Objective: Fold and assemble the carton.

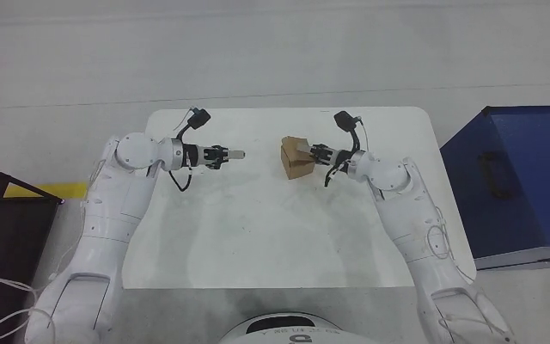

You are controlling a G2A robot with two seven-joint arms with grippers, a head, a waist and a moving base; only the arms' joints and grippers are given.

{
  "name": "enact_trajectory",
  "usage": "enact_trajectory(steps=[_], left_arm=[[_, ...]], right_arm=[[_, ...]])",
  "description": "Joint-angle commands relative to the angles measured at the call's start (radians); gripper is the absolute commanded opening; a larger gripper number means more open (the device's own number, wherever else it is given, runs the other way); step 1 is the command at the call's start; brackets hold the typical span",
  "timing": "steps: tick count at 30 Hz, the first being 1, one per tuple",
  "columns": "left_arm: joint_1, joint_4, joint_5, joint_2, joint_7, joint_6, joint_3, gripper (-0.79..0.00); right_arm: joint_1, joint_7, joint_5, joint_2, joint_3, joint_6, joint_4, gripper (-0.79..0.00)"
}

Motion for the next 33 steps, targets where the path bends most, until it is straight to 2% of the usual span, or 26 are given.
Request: enact_trajectory(steps=[1,3,15,18,20,24,33], left_arm=[[-0.002,-0.012,0.0,0.0,-0.009,0.011,0.016,0.0],[-0.008,-0.019,0.027,0.0,-0.019,0.028,0.037,0.0],[-0.072,-0.009,0.07,-0.016,0.012,0.102,0.148,0.0],[-0.092,-0.003,0.083,-0.023,0.019,0.118,0.183,0.0],[-0.11,0.006,0.101,-0.029,0.036,0.135,0.209,0.0],[-0.142,0.032,0.12,-0.045,0.09,0.159,0.257,0.0],[-0.201,0.112,0.169,-0.074,0.189,0.195,0.336,0.0]], right_arm=[[0.007,0.007,0.022,0.0,-0.005,-0.02,0.032,-0.234],[0.009,0.007,0.041,0.0,-0.01,-0.042,0.053,-0.259],[-0.007,-0.045,0.078,0.006,-0.031,-0.105,0.078,-0.203],[-0.002,-0.065,0.083,0.006,-0.037,-0.106,0.091,-0.237],[0.001,-0.065,0.092,0.006,-0.043,-0.111,0.097,-0.289],[0.008,-0.071,0.101,0.007,-0.05,-0.117,0.109,-0.314],[0.012,-0.079,0.106,0.013,-0.056,-0.118,0.115,-0.311]])
